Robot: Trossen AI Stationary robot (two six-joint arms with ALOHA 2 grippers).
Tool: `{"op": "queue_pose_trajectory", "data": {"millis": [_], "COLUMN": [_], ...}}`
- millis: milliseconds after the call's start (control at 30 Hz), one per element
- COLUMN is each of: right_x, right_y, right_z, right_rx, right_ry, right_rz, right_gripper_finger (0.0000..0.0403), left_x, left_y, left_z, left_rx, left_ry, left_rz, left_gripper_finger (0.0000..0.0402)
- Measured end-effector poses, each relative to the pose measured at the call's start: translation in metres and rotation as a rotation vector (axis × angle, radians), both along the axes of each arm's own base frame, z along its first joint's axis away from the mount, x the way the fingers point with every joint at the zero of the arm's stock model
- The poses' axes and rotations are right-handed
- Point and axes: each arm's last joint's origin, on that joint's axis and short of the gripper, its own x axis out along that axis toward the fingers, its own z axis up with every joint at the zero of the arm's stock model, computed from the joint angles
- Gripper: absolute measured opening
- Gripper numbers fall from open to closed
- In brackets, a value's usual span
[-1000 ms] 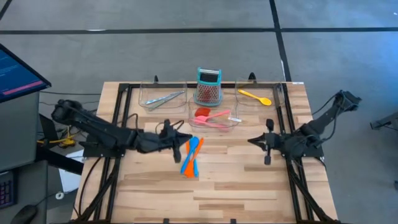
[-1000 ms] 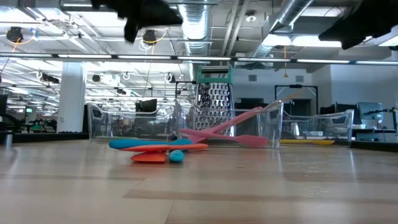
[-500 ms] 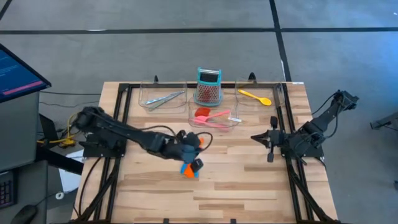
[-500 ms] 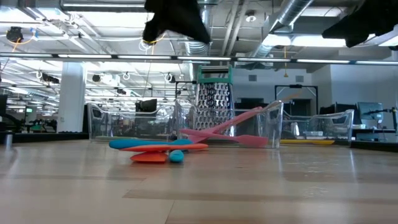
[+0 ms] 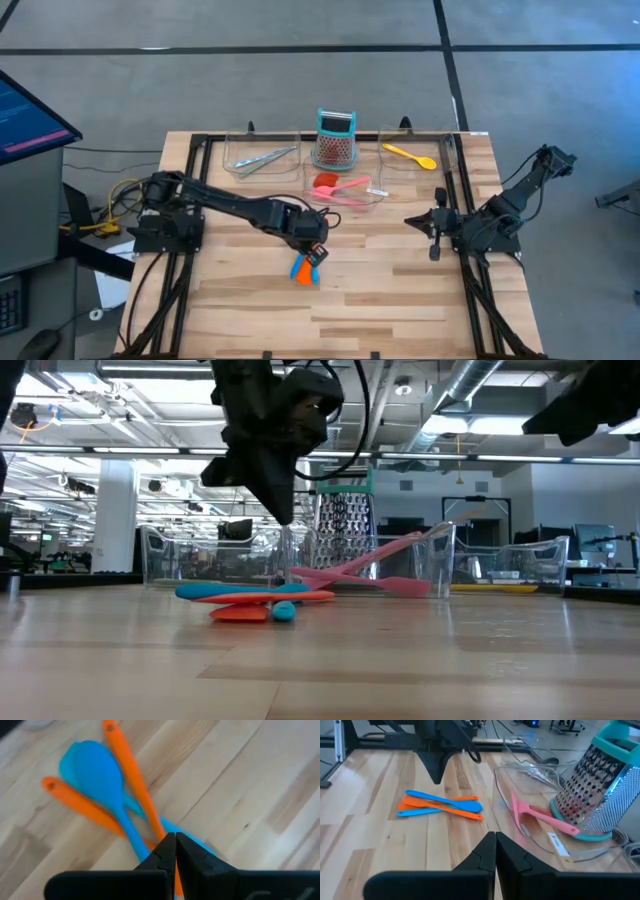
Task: Pick & Place Kitchen Items
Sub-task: Put the blue serving spoon into the right transparent bin
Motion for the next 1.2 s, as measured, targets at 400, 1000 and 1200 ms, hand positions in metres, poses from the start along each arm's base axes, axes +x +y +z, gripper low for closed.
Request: {"op": "queue_pose_trajectory", "data": {"millis": [400,1000,1200], "right_x": [-0.002,-0.003,-0.003], "right_y": [-0.002,-0.002,-0.002], "right_z": [-0.004,-0.006,-0.006], "right_rx": [-0.017,-0.024,-0.024], "right_ry": [0.041,0.057,0.058], "right_rz": [-0.004,-0.008,-0.007], "right_gripper_finger": [0.0001,0.0001,0.0001], "left_x": [0.001,-0.003,0.002], "left_y": [0.012,0.012,0.012], "left_z": [-0.012,-0.046,-0.065], "left_rx": [-0.04,-0.053,-0.047], "left_ry": [0.034,0.12,0.159], "left_rz": [0.101,0.112,0.1], "left_gripper_finger": [0.0027,0.0133,0.0138]}}
